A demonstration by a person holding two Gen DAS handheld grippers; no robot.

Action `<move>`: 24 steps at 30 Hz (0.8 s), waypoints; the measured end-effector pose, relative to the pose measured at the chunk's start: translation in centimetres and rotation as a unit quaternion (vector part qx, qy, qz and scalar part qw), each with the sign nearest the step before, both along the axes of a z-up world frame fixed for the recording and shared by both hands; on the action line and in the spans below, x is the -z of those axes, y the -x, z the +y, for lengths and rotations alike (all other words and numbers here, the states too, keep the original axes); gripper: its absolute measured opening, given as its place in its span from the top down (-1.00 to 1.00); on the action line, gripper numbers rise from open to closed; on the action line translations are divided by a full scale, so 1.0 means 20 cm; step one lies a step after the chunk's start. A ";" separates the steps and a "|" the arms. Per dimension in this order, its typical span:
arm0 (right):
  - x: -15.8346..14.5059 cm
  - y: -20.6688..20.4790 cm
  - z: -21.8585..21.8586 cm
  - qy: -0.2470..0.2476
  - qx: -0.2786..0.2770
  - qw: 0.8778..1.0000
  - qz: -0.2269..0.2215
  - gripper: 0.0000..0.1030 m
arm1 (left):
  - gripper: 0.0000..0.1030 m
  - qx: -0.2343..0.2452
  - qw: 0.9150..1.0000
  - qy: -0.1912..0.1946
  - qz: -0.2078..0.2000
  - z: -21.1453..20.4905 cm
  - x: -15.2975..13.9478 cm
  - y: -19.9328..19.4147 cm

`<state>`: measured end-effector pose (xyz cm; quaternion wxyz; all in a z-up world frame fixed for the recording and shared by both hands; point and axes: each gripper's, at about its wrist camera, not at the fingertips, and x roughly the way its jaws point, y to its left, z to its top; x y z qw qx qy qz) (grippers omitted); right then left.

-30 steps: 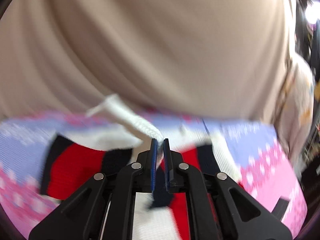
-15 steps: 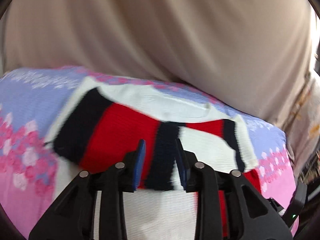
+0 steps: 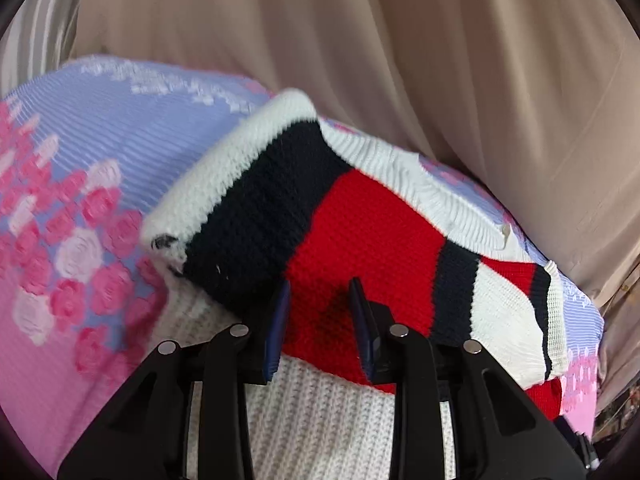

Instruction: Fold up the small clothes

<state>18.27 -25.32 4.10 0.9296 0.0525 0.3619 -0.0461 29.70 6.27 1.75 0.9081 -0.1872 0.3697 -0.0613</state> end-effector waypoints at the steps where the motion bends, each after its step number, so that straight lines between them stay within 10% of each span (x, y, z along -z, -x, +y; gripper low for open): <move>1: -0.03 -0.02 -0.02 -0.012 0.001 1.000 -0.001 -0.35 | 0.45 0.001 1.000 0.000 -0.004 0.01 0.00 0.00; 13: 0.01 -0.49 -0.04 -0.085 0.014 0.994 0.067 -0.27 | 0.45 0.008 0.999 -0.050 -0.019 -0.03 0.00 0.03; 16: 0.04 -0.51 -0.04 -0.092 0.028 0.993 0.066 -0.07 | 0.45 0.009 0.999 -0.050 -0.018 -0.02 0.01 0.03; 19: 0.04 -0.51 -0.06 -0.117 0.028 0.991 0.061 0.58 | 0.45 0.009 0.998 -0.051 -0.018 -0.03 0.01 0.03; 24: -0.01 -0.53 -0.05 -0.118 0.023 0.991 0.049 0.75 | 0.45 0.009 0.999 -0.051 -0.019 -0.03 0.01 0.03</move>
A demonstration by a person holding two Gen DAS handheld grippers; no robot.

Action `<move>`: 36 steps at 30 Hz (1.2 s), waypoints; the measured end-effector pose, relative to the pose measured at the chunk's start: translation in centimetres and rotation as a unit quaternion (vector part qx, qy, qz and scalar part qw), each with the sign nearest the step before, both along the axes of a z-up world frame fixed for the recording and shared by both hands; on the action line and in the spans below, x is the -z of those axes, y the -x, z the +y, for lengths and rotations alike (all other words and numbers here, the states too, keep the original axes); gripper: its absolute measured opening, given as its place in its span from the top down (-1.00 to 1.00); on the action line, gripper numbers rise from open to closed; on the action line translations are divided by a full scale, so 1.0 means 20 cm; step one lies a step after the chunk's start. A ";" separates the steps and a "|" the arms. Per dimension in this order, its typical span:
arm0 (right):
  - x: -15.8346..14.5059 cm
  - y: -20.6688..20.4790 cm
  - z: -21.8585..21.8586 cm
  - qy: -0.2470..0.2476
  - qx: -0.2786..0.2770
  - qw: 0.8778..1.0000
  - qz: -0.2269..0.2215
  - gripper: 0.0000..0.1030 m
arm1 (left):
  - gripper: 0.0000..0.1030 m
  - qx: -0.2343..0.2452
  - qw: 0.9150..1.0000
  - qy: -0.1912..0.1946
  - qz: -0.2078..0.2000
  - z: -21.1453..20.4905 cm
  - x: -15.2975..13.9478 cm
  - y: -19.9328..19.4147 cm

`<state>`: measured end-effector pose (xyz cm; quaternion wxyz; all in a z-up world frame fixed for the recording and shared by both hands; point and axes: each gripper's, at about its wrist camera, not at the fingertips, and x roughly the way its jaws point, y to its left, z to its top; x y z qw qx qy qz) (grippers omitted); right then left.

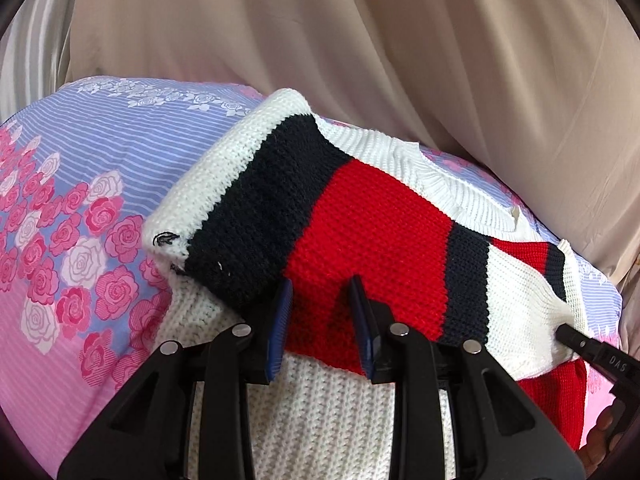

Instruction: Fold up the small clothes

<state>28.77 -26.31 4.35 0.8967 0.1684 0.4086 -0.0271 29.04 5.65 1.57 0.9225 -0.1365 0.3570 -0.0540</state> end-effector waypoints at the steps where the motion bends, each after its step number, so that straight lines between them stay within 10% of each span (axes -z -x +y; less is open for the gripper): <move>1: -0.01 0.00 0.01 0.004 -0.003 1.000 0.000 0.75 | 0.45 0.000 1.000 0.000 0.000 0.00 0.00 0.00; 8: 0.07 -0.03 0.01 -0.002 0.001 1.000 0.022 0.27 | 0.45 0.001 1.000 0.000 0.000 0.00 0.00 0.00; 12: 0.01 -0.06 0.03 -0.003 -0.014 1.000 0.003 0.82 | 0.45 0.003 1.000 0.005 0.000 0.01 0.00 0.00; 18: -0.66 0.11 0.07 0.059 -0.047 0.976 -0.203 0.83 | 0.48 0.043 0.982 0.186 0.002 0.18 -0.10 0.00; 22: -0.58 -0.03 -0.07 0.079 -0.014 0.986 -0.149 0.82 | 0.45 0.068 0.967 0.244 0.015 0.19 -0.12 0.00; 27: -0.34 -0.18 -0.14 0.072 0.004 0.995 -0.068 0.83 | 0.47 0.048 0.971 0.227 0.055 0.15 0.01 -0.12; 33: -0.61 0.07 -0.15 0.040 -0.049 0.974 -0.216 0.83 | 0.97 -0.018 0.981 0.191 0.023 0.33 -0.03 -0.17; 36: -0.34 -0.07 -0.24 0.068 -0.014 0.991 -0.112 0.82 | 1.00 -0.034 0.985 0.169 0.024 0.35 -0.01 -0.18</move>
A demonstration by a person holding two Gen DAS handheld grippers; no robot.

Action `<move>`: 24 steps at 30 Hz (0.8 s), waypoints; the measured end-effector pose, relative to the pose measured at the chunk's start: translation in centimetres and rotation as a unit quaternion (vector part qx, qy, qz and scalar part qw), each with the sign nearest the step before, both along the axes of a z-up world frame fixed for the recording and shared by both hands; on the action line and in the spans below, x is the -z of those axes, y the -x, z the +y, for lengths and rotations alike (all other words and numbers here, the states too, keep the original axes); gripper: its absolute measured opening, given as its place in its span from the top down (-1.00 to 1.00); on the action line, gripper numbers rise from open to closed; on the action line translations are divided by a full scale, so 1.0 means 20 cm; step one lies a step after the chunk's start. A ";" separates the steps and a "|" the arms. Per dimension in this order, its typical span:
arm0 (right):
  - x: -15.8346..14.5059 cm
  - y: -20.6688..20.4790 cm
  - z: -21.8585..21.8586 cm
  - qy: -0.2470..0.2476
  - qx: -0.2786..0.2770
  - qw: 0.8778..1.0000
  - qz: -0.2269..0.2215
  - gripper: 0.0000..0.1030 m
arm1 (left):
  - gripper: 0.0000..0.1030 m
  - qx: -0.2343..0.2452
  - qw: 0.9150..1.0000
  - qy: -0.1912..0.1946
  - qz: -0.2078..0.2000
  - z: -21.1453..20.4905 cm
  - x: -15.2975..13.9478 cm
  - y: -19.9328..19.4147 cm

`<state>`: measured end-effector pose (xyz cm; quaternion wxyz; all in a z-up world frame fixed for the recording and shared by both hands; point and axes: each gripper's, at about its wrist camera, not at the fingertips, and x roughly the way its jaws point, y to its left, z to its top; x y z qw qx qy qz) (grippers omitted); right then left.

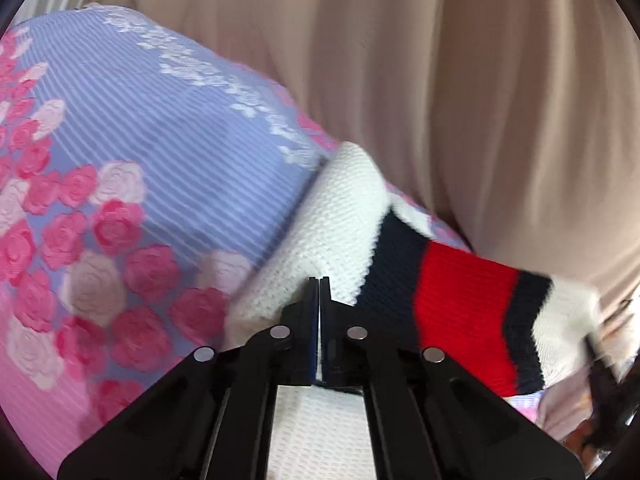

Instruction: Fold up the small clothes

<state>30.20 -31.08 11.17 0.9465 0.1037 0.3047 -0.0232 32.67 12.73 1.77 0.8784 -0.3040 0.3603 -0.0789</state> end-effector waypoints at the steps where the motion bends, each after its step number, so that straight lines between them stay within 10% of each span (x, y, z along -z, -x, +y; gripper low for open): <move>1: 0.14 -0.07 -0.05 0.003 0.018 0.998 0.052 0.83 | 1.00 0.002 1.000 -0.002 0.004 0.00 0.02 -0.01; 3: 0.34 -0.11 -0.12 -0.006 0.044 0.993 0.112 0.83 | 1.00 0.013 1.000 0.019 0.012 -0.01 0.03 -0.01; 8: 0.26 -0.03 -0.11 -0.036 0.027 0.997 0.062 0.82 | 0.96 0.032 0.998 0.058 0.010 -0.05 -0.09 0.12; 12: 0.24 -0.05 -0.07 -0.041 0.021 0.997 0.061 0.82 | -0.09 0.060 0.993 0.094 0.040 -0.15 -0.04 0.13; 14: 0.17 -0.04 -0.05 -0.051 0.010 0.998 0.045 0.81 | -0.08 0.049 0.996 0.061 0.051 -0.20 0.01 0.08; 17: 0.00 0.04 -0.01 -0.070 -0.037 0.997 -0.010 0.82 | 0.70 0.044 0.997 0.026 0.063 -0.23 0.10 0.01; 20: -0.03 0.13 -0.04 -0.083 -0.054 0.994 -0.056 0.82 | 0.79 0.016 0.998 0.025 0.049 -0.15 0.08 0.01; 24: 0.41 -0.07 -0.13 0.034 0.065 0.990 0.119 0.99 | 0.79 -0.017 1.000 -0.023 0.006 -0.13 -0.01 0.07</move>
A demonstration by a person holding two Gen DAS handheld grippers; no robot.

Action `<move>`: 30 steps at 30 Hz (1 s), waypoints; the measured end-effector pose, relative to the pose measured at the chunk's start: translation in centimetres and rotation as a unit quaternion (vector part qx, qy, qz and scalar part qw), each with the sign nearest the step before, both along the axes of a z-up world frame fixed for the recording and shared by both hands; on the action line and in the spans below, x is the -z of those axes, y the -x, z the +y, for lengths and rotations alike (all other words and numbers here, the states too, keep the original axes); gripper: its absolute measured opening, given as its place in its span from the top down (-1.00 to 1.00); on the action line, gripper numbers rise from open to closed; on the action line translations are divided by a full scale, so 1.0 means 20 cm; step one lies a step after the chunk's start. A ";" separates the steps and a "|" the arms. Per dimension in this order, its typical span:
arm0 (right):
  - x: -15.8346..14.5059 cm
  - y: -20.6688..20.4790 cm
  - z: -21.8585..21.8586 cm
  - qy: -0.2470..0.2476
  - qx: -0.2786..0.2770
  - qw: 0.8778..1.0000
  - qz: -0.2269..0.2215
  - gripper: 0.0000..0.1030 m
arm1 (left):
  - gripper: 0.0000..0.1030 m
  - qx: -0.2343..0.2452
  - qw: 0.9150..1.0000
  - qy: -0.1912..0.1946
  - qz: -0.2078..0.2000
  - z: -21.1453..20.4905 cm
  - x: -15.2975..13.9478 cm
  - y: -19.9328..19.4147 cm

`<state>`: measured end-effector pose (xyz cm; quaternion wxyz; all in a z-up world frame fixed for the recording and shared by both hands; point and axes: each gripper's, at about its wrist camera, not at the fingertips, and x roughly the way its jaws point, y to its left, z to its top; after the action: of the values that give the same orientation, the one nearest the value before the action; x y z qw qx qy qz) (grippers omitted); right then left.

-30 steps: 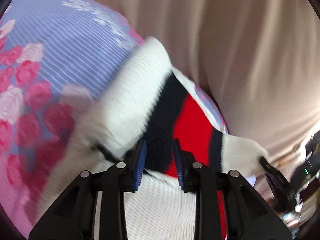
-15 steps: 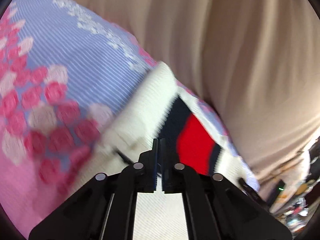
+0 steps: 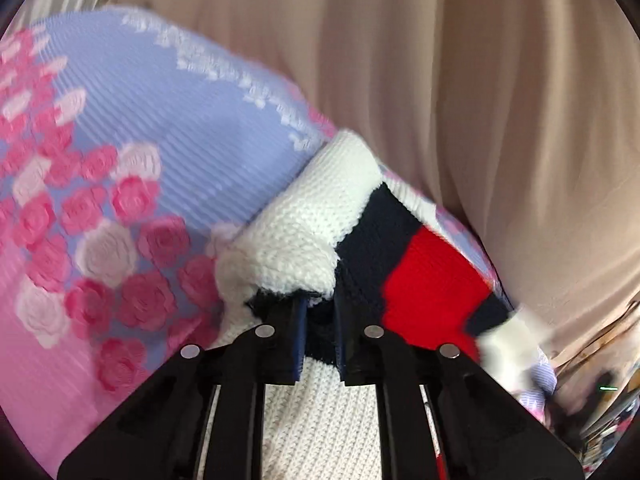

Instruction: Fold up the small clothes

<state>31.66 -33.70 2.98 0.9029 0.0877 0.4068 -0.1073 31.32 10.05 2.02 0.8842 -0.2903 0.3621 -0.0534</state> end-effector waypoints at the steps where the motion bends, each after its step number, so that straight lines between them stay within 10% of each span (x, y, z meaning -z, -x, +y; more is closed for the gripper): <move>1: 0.02 0.02 -0.01 -0.008 0.001 1.000 -0.012 0.99 | 0.79 -0.003 1.000 -0.014 0.001 -0.01 0.00 0.00; 7: -0.15 0.13 -0.09 -0.061 0.030 0.996 -0.061 0.81 | 0.78 -0.007 0.999 -0.034 0.023 -0.05 0.09 -0.03; 10: -0.26 0.11 0.06 -0.100 -0.039 0.991 -0.075 0.76 | 0.75 -0.011 0.999 -0.040 0.019 -0.07 0.10 -0.01; 15: -0.39 -0.10 0.61 -0.100 -0.183 0.974 -0.084 -0.01 | 0.74 -0.015 0.998 -0.055 0.008 -0.07 0.13 0.05; 28: -0.09 -0.76 1.45 -0.011 -0.284 0.959 0.007 -0.12 | 0.74 -0.020 0.999 -0.044 0.000 -0.02 0.15 0.06; 30: -0.09 -0.78 1.48 0.000 -0.289 0.957 0.004 0.45 | 0.74 -0.022 0.999 -0.047 0.000 -0.02 0.15 0.06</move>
<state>47.19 -4.17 4.88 0.8938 -0.0338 0.4182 0.1584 30.03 9.68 -1.08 0.8979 -0.2565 0.3573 -0.0166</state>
